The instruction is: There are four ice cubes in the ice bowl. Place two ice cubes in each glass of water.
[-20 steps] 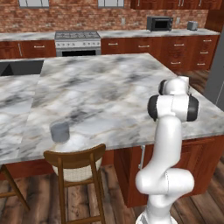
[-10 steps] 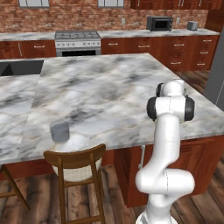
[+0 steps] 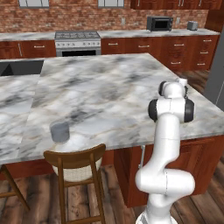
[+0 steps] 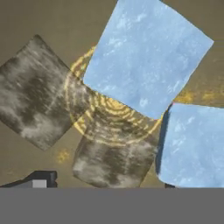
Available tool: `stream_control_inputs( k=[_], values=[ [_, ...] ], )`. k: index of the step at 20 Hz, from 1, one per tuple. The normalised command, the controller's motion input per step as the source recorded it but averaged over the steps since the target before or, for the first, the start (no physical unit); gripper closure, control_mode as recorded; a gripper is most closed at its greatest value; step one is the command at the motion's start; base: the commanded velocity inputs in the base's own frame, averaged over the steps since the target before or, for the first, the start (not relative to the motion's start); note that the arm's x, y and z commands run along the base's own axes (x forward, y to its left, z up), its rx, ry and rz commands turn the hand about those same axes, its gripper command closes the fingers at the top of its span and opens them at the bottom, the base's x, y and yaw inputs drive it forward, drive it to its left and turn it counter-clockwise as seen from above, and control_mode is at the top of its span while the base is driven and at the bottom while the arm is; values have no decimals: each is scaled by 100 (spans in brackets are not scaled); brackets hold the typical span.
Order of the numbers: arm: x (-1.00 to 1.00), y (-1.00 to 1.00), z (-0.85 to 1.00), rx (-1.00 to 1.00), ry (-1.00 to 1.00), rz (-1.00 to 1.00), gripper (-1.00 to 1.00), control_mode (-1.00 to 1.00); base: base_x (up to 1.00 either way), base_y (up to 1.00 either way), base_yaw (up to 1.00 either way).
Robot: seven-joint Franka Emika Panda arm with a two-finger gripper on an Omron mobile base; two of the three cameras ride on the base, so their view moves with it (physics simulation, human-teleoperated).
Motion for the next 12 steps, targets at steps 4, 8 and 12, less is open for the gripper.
stream_control_inputs(
  k=[4,8,12],
  values=[
    [32,0,-23,0,-10,0,-100,-100,0,0,0],
    [13,0,-22,0,-7,0,-100,-100,0,0,0],
    [0,0,-35,0,0,0,-100,-100,0,0,0]
  ],
)
